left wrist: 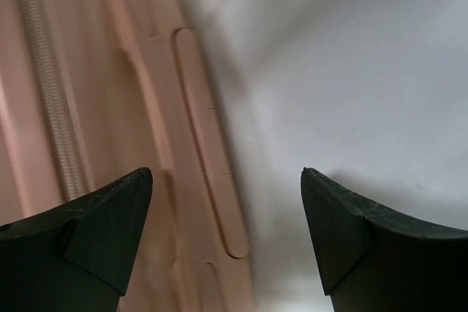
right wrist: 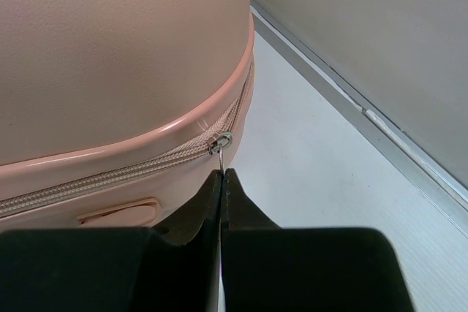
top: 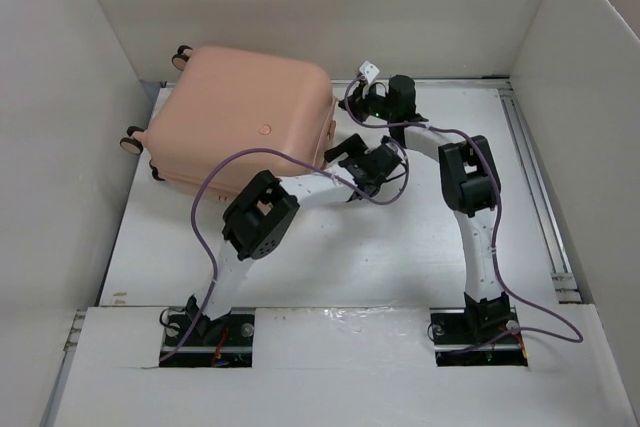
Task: Pack the luggage
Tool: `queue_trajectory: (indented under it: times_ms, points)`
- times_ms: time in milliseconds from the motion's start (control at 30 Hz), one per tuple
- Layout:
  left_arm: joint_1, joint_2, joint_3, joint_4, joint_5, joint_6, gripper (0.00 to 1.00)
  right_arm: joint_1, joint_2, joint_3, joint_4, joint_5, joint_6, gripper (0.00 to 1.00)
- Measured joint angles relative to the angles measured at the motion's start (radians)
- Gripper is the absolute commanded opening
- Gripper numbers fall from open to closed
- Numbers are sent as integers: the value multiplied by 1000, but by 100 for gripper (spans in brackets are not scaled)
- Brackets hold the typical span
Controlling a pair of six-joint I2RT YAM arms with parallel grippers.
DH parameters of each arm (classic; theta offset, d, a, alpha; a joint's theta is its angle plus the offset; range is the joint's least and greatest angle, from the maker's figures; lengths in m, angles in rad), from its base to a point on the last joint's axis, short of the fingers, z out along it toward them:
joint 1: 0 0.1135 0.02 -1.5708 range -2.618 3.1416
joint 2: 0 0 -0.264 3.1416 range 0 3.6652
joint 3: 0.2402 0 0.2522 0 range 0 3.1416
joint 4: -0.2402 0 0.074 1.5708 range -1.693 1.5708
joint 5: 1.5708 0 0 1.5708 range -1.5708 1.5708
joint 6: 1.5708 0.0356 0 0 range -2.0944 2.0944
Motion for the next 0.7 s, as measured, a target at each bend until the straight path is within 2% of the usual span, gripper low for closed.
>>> queue_trajectory:
  times_ms: [133, 267, 467, 700]
  points:
    - [14, -1, -4, 36, -84, 12, 79, 0, 0, -4, 6, 1, 0, 0]
    - [16, -2, -13, 64, -86, 15, 79, 0, 0, -5, 8, 0, 0, 0]
    - [51, 1, 31, -23, 41, -22, 61, -1, 0, -7, 9, 0, 0, 0]
    - [105, 89, 193, -167, 167, -90, 62, -2, -1, -13, 16, -1, 1, 0]
